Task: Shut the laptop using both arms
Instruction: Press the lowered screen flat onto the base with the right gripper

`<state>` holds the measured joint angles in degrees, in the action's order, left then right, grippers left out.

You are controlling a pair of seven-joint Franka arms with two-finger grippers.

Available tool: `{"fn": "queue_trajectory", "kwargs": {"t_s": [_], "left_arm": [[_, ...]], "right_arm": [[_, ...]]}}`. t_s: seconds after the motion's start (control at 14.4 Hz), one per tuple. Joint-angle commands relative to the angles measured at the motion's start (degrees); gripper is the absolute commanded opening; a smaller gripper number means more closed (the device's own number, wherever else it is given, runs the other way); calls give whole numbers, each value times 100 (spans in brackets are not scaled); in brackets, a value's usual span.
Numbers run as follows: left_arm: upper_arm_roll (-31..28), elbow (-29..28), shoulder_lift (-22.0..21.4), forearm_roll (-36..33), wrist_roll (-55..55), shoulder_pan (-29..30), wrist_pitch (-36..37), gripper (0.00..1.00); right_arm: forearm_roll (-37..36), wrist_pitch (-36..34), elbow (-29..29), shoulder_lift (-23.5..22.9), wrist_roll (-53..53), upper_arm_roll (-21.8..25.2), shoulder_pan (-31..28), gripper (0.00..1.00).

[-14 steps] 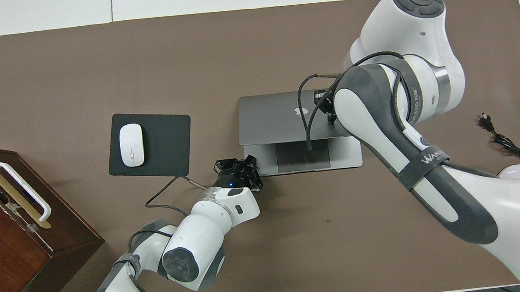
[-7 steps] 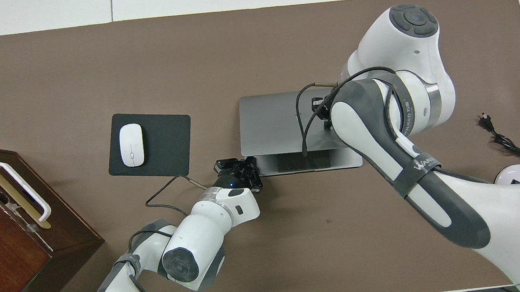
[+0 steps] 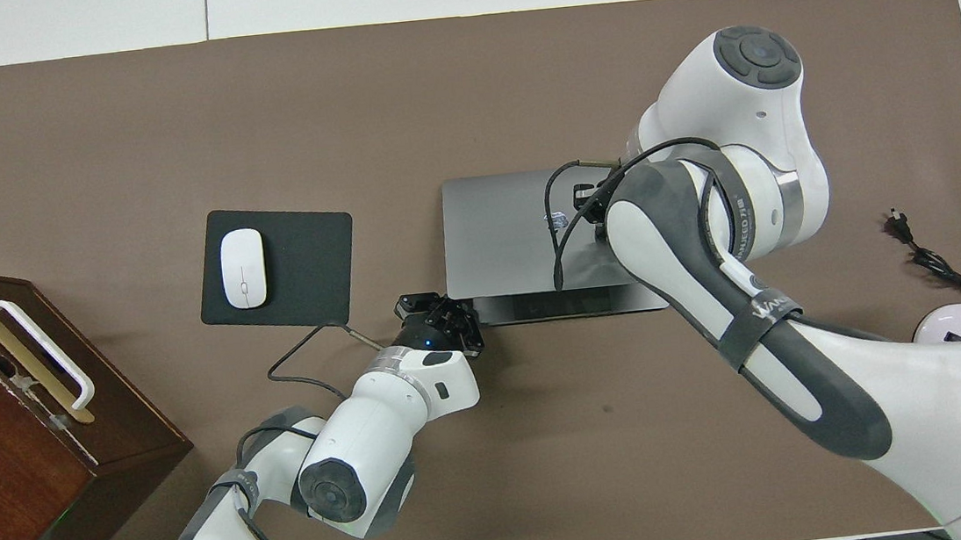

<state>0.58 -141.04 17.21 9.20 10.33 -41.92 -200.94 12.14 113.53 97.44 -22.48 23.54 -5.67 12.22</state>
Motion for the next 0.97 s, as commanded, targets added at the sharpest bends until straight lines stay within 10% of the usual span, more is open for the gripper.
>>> {"fn": "queue_trajectory", "kwargs": {"t_s": [0.0, 0.9], "left_arm": [[-85, -283, 89, 64, 233, 26, 46, 0], [-76, -283, 89, 64, 189, 26, 55, 0]], "right_arm": [[104, 300, 266, 51, 142, -39, 8, 0], [104, 775, 609, 33, 142, -39, 61, 0]]}}
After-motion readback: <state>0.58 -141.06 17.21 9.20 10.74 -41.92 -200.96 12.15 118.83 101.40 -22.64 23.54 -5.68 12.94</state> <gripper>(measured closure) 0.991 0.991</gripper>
